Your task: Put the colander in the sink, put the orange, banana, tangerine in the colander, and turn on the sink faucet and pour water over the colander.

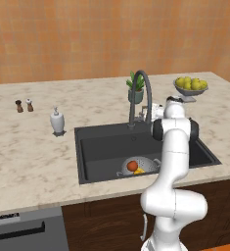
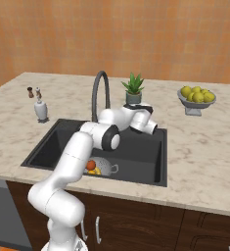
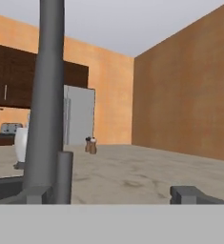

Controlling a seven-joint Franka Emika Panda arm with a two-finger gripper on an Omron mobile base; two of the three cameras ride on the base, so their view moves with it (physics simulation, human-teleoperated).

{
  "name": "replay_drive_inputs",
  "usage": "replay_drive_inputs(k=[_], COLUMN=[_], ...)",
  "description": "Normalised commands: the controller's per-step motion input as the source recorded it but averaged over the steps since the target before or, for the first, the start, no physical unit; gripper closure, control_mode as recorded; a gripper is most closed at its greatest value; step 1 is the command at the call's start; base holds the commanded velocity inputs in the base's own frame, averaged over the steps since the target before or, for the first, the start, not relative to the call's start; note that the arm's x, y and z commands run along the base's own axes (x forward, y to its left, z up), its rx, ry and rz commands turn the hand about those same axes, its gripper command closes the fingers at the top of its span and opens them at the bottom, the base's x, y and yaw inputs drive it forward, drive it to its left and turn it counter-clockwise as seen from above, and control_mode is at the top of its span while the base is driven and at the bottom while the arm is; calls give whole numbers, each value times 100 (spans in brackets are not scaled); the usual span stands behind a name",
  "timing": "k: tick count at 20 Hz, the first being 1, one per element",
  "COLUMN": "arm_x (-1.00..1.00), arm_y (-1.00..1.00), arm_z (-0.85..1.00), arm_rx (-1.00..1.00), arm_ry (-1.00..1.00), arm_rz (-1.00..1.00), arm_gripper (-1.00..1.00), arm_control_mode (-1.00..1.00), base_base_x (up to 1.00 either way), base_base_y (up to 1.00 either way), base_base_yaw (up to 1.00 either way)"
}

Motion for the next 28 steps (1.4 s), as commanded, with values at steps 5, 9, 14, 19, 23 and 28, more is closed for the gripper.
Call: replay_drive_inputs(k=[5, 9, 14, 19, 23, 28], arm_x=[1, 5, 2, 6, 16, 20], arm_y=[16, 6, 1, -5, -26, -41], arm_z=[0, 3, 8, 12, 4, 0], arm_rx=[-1, 0, 0, 0, -2, 0], arm_ry=[0, 0, 1, 3, 0, 0], arm_rz=[-7, -7, -7, -5, -1, 0], arm_gripper=[100, 100, 100, 100, 100, 100], arm_control_mode=[-100, -100, -100, -100, -100, -100], base_base_x=[0, 0, 0, 0, 0, 0], base_base_y=[0, 0, 0, 0, 0, 0], base_base_yaw=[0, 0, 0, 0, 0, 0])
